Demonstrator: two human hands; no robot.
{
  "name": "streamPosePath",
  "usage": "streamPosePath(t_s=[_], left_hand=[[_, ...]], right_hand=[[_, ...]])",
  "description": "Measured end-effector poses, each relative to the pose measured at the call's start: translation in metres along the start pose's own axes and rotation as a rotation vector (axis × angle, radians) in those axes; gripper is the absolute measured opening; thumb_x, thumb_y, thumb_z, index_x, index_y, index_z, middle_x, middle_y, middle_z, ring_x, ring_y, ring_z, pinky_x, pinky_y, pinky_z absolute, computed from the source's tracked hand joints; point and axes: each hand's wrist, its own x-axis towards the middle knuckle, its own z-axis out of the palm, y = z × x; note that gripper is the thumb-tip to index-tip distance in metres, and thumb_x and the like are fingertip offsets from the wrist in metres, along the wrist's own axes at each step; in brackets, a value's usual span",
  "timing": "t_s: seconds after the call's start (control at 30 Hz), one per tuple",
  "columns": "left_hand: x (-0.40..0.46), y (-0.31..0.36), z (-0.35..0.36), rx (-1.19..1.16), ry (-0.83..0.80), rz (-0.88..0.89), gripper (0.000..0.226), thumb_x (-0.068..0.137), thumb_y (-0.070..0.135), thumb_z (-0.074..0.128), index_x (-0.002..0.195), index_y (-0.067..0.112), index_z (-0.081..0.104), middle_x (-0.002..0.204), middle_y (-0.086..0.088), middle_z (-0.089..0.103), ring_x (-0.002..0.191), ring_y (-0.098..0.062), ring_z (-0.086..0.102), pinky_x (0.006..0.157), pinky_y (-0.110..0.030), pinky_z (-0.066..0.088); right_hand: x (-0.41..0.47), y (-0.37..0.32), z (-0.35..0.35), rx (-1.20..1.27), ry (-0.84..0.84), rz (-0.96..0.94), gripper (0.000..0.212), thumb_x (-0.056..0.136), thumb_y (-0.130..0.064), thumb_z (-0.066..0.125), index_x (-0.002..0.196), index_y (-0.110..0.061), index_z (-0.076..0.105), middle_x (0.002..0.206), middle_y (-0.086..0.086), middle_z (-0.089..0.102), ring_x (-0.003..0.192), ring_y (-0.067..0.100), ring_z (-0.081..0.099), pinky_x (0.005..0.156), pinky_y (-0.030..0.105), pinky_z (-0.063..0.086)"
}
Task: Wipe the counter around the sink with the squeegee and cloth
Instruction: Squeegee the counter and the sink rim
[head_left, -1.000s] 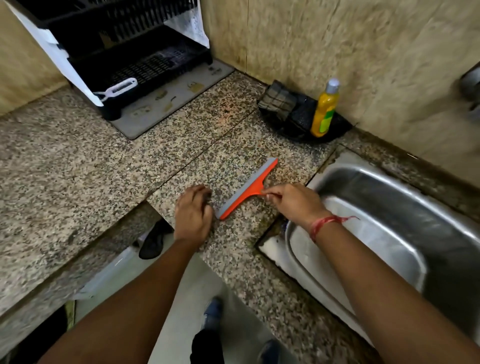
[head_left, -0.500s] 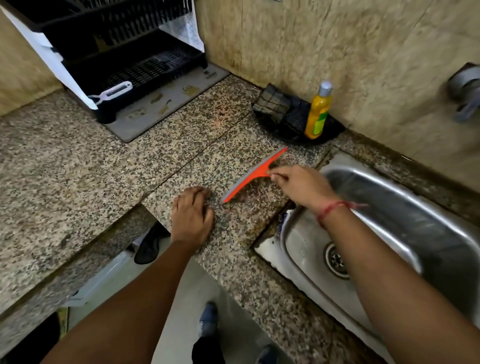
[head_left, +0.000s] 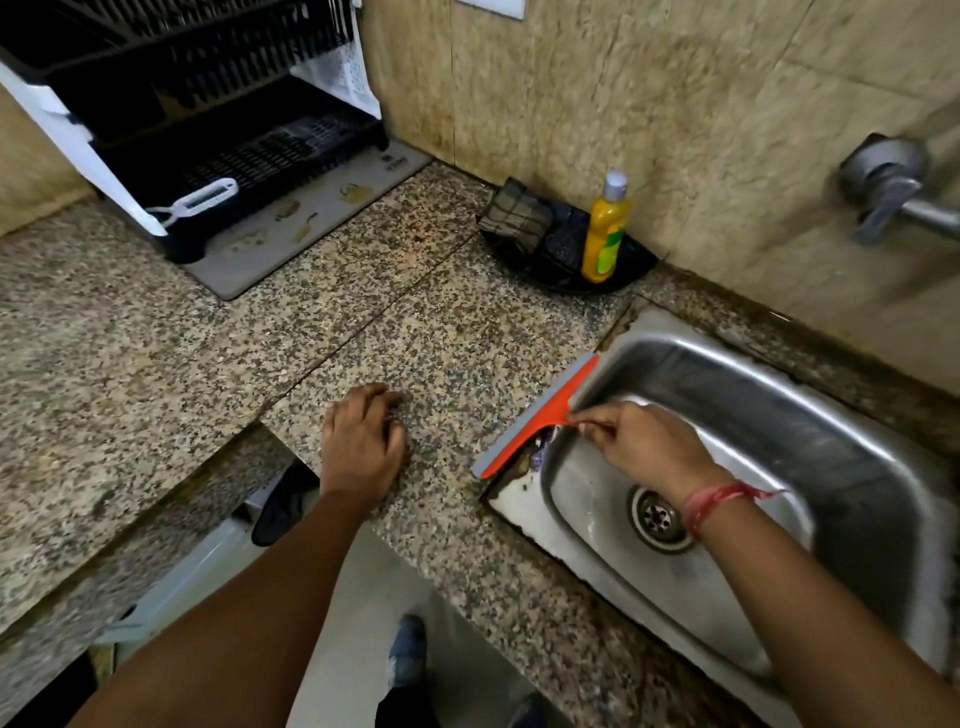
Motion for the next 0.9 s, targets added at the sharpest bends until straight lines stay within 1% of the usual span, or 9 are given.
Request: streamPosePath(t_s=[0.07,0.2,0.33,0.43,0.57,0.63,0.73,0.83,0.9], left_hand=[[0.000,0.001,0.000,0.029,-0.009,-0.010,0.038,0.091,0.036,0.045,0.125,0.021,0.055,0.133,-0.004,0.050,0.125,-0.026,0.045,0.112,-0.057,0.031],[0.007,0.010,-0.002,0.143,-0.027,-0.031,0.043,0.091,0.044,0.036,0.118,0.015,0.054,0.122,-0.011,0.053,0.115,-0.029,0.051,0.109,-0.053,0.035],[0.018,0.013,-0.002,0.156,-0.036,-0.074,0.034,0.097,0.037,0.044,0.119,0.013,0.054,0.122,-0.014,0.050,0.117,-0.029,0.047,0.105,-0.050,0.038],[0.029,0.011,-0.001,0.141,-0.018,-0.041,0.032,0.097,0.037,0.043,0.115,0.014,0.055,0.117,-0.012,0.049,0.112,-0.027,0.048,0.099,-0.048,0.040],[0.061,0.006,0.001,0.169,-0.077,0.065,0.033,0.098,0.036,0.042,0.120,0.013,0.054,0.124,-0.011,0.049,0.116,-0.027,0.048,0.102,-0.047,0.038],[0.080,0.003,0.001,0.172,-0.091,0.087,0.038,0.098,0.039,0.040,0.124,0.014,0.053,0.125,-0.010,0.051,0.116,-0.026,0.049,0.102,-0.046,0.039],[0.111,0.009,-0.001,0.072,-0.089,0.065,0.034,0.099,0.039,0.043,0.123,0.018,0.055,0.118,-0.006,0.057,0.108,-0.022,0.051,0.094,-0.042,0.045],[0.152,0.026,0.001,-0.156,-0.117,0.002,0.026,0.096,0.033,0.052,0.120,0.024,0.055,0.114,0.000,0.061,0.102,-0.018,0.057,0.087,-0.039,0.052],[0.181,0.043,0.001,-0.349,-0.179,-0.093,0.026,0.095,0.030,0.056,0.120,0.025,0.054,0.108,0.002,0.063,0.090,-0.017,0.064,0.075,-0.034,0.056]], right_hand=[[-0.012,0.002,-0.012,-0.044,0.032,-0.008,0.027,0.098,-0.048,0.047,0.121,-0.054,0.062,0.114,-0.017,0.070,0.099,0.014,0.066,0.077,0.029,0.050],[0.021,-0.031,-0.029,0.092,0.093,-0.030,0.027,0.100,-0.049,0.045,0.124,-0.054,0.058,0.090,-0.021,0.068,0.064,0.005,0.057,0.057,0.023,0.043],[0.082,-0.070,-0.010,-0.017,0.026,-0.118,0.030,0.100,-0.046,0.043,0.125,-0.048,0.061,0.109,-0.011,0.072,0.087,0.017,0.065,0.074,0.029,0.052],[0.093,-0.066,0.006,0.072,-0.028,-0.092,0.029,0.098,-0.046,0.045,0.122,-0.049,0.062,0.116,-0.014,0.070,0.096,0.018,0.067,0.084,0.034,0.055],[0.067,-0.040,0.007,0.172,-0.053,-0.043,0.023,0.098,-0.048,0.050,0.117,-0.055,0.062,0.101,-0.025,0.070,0.074,0.001,0.064,0.066,0.026,0.054],[0.051,-0.031,-0.001,0.128,-0.040,-0.022,0.024,0.097,-0.049,0.050,0.117,-0.057,0.062,0.113,-0.026,0.069,0.090,0.005,0.067,0.073,0.025,0.053],[0.034,-0.023,-0.018,-0.004,0.004,0.004,0.027,0.098,-0.049,0.047,0.121,-0.056,0.061,0.117,-0.021,0.069,0.101,0.010,0.067,0.072,0.026,0.049],[0.056,-0.037,-0.031,0.054,0.096,0.029,0.028,0.098,-0.052,0.045,0.122,-0.055,0.059,0.109,-0.018,0.072,0.089,0.009,0.067,0.070,0.028,0.051],[0.089,-0.052,-0.035,0.044,0.107,0.017,0.028,0.098,-0.052,0.044,0.121,-0.057,0.058,0.107,-0.019,0.072,0.088,0.010,0.067,0.069,0.027,0.052]])
